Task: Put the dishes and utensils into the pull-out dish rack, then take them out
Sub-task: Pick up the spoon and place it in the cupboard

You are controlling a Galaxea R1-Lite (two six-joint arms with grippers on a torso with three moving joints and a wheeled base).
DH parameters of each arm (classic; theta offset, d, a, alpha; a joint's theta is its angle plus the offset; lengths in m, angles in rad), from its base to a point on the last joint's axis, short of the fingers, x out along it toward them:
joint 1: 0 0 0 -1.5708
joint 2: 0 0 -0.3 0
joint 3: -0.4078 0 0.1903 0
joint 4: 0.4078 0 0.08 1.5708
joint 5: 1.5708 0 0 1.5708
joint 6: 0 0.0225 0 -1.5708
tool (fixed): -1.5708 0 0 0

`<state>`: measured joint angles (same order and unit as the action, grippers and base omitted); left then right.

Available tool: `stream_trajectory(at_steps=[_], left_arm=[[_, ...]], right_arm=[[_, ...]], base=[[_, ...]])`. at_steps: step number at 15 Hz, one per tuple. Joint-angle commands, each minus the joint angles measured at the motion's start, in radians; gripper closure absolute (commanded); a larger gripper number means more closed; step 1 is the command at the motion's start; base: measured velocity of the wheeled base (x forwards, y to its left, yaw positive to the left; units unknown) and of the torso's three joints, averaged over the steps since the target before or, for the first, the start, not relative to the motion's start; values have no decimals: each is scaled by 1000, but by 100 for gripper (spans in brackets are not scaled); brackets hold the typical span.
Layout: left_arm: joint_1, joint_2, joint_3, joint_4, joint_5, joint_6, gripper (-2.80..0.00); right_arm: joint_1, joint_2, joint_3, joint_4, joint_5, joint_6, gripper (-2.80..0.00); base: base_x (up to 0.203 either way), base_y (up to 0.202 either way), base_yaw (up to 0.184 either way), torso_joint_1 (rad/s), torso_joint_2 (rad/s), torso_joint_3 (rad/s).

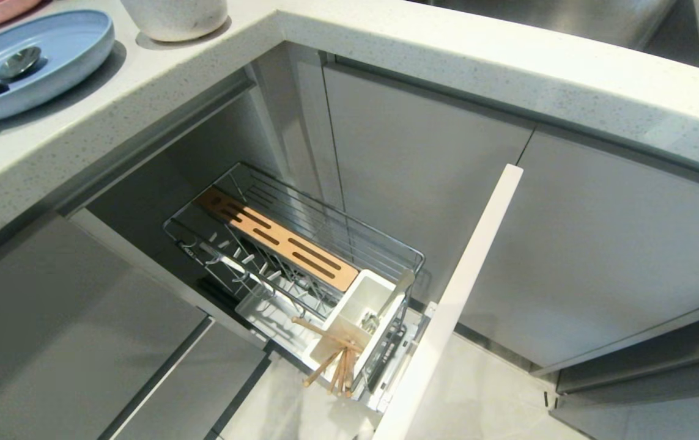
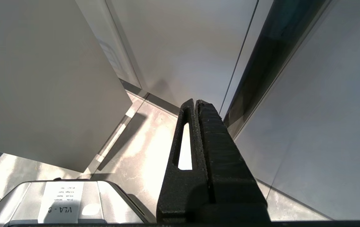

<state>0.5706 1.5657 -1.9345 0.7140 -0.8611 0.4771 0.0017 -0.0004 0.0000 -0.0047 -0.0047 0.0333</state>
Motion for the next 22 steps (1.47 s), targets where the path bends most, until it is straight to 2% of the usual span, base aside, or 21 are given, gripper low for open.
stream_trajectory(at_steps=[1,9,20,21,22], left_arm=[[-2,2,-1,1,-6,1,-280],[-31,-10,0,2,-6,0,-280],[-32,-4,0,1,4,1,-280],[-32,-6,0,1,4,1,0],[-32,-6,0,1,8,1,0]], right_arm=[[0,-4,2,0,0,0,0],[0,-4,2,0,0,0,0],[1,-4,2,0,0,0,0],[0,-4,2,0,0,0,0],[0,-4,2,0,0,0,0]], base=[[0,0,0,0,0,0],[0,0,0,0,0,0],[0,0,0,0,0,0],[0,0,0,0,0,0],[0,0,0,0,0,0]])
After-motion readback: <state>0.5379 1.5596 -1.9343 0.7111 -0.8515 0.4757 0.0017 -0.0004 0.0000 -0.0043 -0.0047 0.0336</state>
